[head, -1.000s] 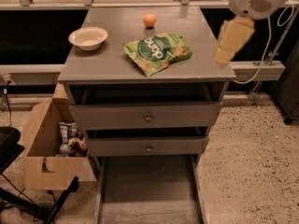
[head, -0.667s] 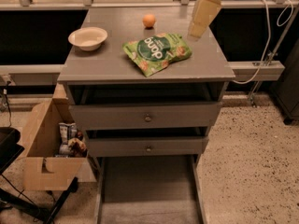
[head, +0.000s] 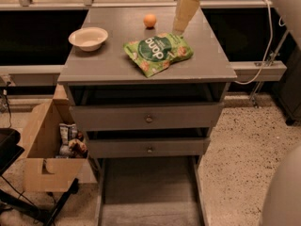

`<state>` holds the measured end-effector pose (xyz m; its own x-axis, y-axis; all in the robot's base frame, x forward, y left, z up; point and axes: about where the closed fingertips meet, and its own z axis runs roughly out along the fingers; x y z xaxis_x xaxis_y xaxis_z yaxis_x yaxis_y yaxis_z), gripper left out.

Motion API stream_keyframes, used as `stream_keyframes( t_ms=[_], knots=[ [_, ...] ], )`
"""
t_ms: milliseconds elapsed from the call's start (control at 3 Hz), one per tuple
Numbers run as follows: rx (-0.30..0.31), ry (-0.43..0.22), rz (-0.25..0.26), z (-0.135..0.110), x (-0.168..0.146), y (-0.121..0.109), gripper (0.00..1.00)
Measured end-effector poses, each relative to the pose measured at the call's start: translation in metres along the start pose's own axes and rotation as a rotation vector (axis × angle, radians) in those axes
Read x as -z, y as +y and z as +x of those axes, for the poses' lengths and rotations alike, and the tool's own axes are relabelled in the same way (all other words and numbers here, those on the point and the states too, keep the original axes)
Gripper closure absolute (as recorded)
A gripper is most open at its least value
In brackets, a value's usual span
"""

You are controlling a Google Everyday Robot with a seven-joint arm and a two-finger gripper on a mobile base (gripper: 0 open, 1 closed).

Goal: Place green rice chip bag into bottom drawer

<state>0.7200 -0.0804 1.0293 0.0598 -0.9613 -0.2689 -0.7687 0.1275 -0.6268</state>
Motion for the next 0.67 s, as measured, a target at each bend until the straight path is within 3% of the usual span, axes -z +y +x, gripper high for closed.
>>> stream_keyframes(
  t_ms=[333, 667],
  knots=[
    [0.058, -0.001, -0.002, 0.0, -0.022, 0.002, 0.0],
    [0.121, -0.04, -0.053, 0.003, -0.06, 0.008, 0.0]
  ],
)
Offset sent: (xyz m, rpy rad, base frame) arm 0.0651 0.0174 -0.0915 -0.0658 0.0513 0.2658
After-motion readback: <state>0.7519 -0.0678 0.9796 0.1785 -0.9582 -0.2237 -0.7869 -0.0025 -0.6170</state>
